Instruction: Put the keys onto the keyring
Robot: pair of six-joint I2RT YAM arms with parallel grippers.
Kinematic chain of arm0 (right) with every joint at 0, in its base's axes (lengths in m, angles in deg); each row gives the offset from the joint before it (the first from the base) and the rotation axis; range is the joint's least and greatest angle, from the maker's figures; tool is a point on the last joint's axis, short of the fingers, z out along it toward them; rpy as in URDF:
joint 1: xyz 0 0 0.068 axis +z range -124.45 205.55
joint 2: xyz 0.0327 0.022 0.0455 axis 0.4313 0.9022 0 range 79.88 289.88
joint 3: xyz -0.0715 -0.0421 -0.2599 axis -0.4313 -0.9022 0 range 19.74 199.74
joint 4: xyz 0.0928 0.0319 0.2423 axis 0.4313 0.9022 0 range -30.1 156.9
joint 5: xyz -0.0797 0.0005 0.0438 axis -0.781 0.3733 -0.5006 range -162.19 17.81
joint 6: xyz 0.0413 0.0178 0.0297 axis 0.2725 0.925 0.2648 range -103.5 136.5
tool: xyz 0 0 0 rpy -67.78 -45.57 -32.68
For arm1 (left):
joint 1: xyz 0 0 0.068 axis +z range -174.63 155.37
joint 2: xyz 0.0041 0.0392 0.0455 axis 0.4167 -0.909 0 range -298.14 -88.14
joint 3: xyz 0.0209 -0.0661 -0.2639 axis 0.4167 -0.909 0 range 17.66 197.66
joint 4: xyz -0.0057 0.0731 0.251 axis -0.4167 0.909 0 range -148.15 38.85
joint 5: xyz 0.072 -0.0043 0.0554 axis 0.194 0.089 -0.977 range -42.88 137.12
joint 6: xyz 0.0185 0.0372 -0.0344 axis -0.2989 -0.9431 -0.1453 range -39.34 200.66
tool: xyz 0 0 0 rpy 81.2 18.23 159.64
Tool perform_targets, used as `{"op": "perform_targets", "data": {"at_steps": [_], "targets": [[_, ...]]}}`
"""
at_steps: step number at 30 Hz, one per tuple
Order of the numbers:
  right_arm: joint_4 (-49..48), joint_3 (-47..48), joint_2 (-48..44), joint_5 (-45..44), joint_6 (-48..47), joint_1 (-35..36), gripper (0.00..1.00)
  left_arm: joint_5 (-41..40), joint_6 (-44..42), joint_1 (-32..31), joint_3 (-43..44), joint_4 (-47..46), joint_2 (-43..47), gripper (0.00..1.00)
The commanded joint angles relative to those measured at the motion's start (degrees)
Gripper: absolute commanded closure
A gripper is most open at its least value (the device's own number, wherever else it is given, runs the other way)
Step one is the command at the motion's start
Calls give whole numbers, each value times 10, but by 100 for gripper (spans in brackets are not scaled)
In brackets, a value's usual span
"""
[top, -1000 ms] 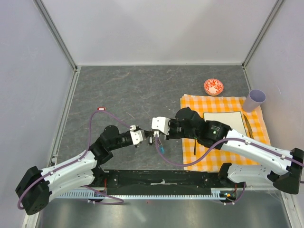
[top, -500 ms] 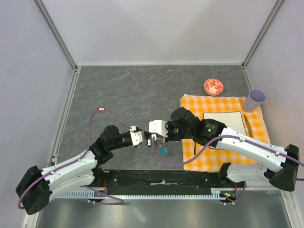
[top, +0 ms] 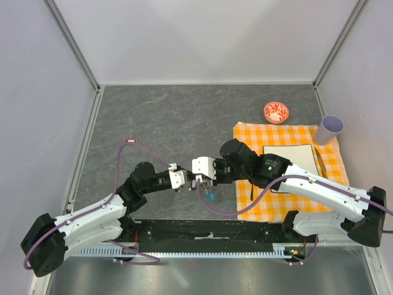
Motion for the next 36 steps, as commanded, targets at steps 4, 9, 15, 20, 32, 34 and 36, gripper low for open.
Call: {"op": "perform_targets", "data": {"at_steps": [4,9,15,20,32,34,36], "targets": [[-22,28,7,4,0,-2,100,25,-12,2,14,-54,3,98],[-27,27,4,0,1,-2,100,26,-11,2,14,-53,3,98],[-28,26,-5,2,2,-2,100,24,-10,2,15,-50,3,98],[-28,27,-8,5,2,-2,100,22,-9,2,20,-45,-1,98],[-28,28,-11,10,2,-2,100,21,-6,2,23,-39,-5,98],[-28,26,-9,12,2,-2,100,22,-6,2,23,-39,-4,98],[-27,27,-7,15,2,-2,100,22,-6,2,23,-39,-4,98]]}}
